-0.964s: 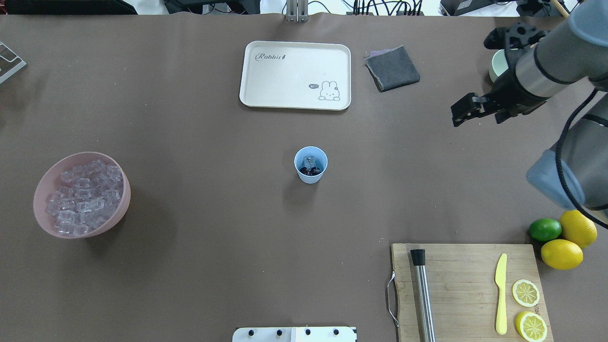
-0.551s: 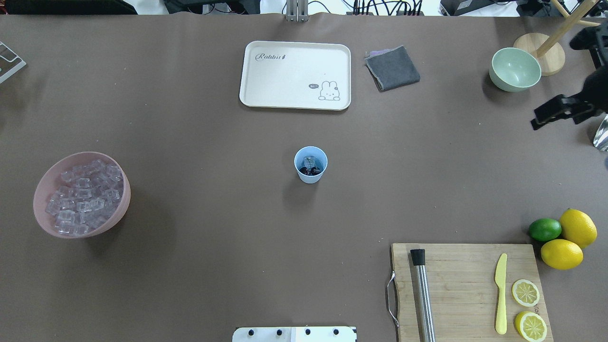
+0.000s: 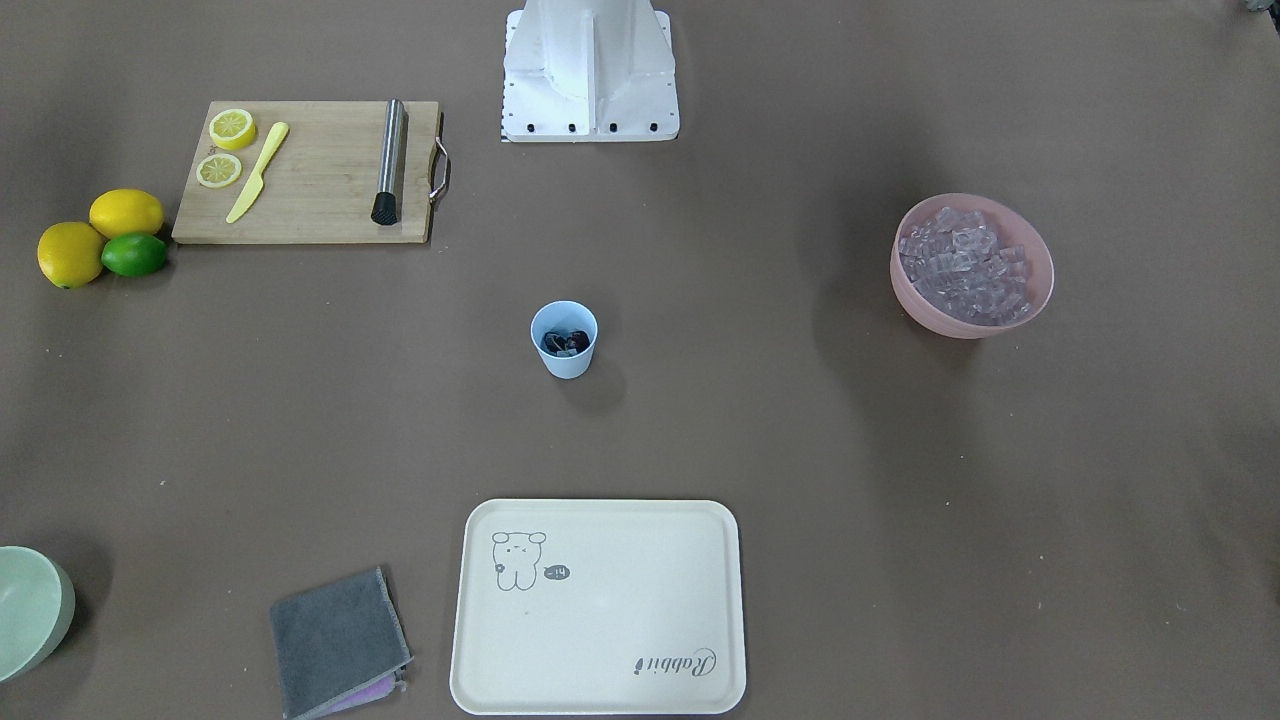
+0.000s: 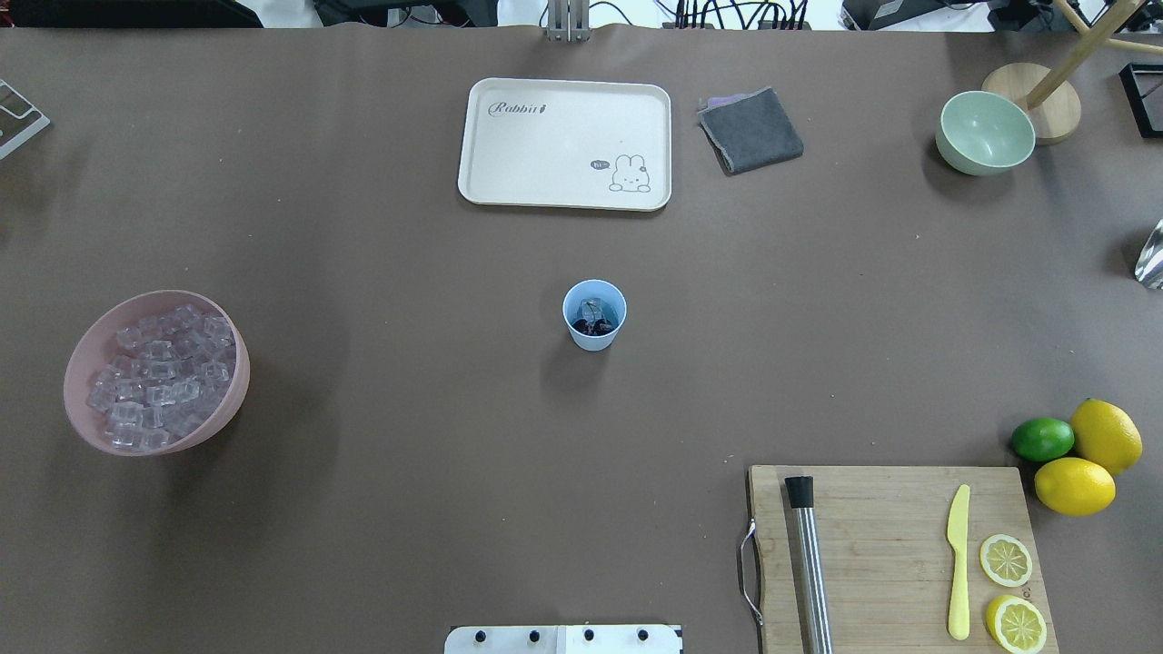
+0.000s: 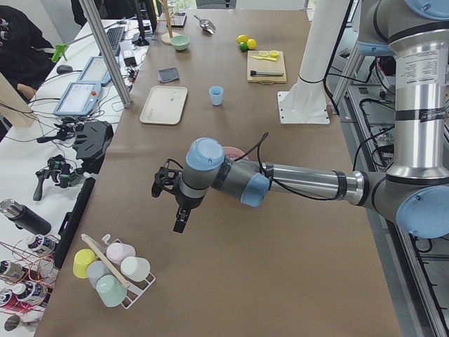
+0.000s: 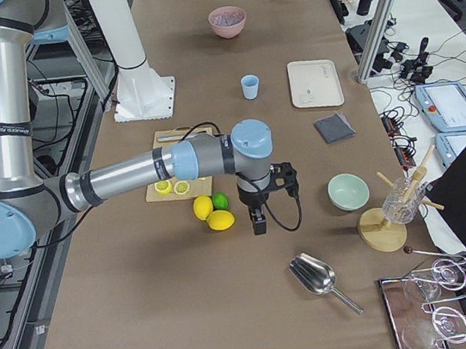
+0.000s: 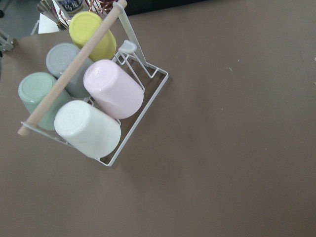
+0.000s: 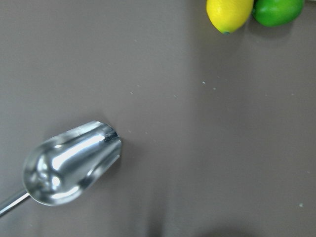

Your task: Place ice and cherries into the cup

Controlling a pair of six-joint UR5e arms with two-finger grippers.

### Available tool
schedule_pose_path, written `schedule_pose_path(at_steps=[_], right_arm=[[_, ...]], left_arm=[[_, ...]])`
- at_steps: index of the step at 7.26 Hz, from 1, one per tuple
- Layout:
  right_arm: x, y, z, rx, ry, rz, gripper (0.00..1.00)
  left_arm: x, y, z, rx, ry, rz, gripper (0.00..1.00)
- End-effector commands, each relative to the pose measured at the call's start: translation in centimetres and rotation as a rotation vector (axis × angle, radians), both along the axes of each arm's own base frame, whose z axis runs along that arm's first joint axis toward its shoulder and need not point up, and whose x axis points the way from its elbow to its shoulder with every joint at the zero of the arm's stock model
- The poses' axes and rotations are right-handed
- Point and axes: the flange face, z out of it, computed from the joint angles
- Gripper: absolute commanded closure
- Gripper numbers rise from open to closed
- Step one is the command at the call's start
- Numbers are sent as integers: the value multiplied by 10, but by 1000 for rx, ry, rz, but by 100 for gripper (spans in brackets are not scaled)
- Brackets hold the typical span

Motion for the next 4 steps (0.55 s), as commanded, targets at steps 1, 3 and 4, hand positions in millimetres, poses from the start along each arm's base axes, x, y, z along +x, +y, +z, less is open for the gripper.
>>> schedule_pose_path(at_steps=[1,3,4], right_arm=[[62,28,37,-3,-18,45,0],[63,22,30,-50,-23,122,0],[61,19,27,-88,-26,174,0]], left_arm=[[-24,49,42,-50,82,-4,2],[-22,56,53,-85,82,-6,2],[-24,50,47,-77,47,-17,2]])
